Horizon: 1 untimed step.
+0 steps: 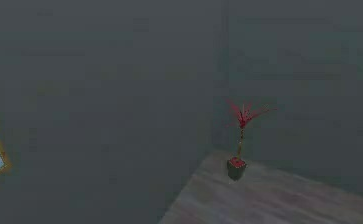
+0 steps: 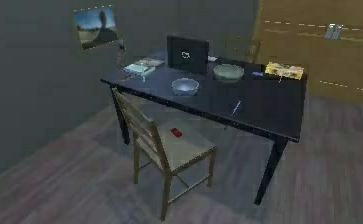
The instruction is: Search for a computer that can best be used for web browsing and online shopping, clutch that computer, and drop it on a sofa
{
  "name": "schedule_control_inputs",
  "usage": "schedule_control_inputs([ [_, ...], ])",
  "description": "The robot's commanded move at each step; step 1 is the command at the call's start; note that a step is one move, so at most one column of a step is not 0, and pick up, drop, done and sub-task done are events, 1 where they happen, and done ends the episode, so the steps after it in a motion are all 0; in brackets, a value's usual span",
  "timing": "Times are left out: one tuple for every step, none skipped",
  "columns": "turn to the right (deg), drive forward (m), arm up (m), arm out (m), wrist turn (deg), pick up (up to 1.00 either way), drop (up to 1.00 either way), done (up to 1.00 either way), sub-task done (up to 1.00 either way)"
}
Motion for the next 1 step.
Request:
schedule_control_inputs([
  [45.0,0.00,0.00,0.00,0.0,0.00,0.00,0.00,0.00],
])
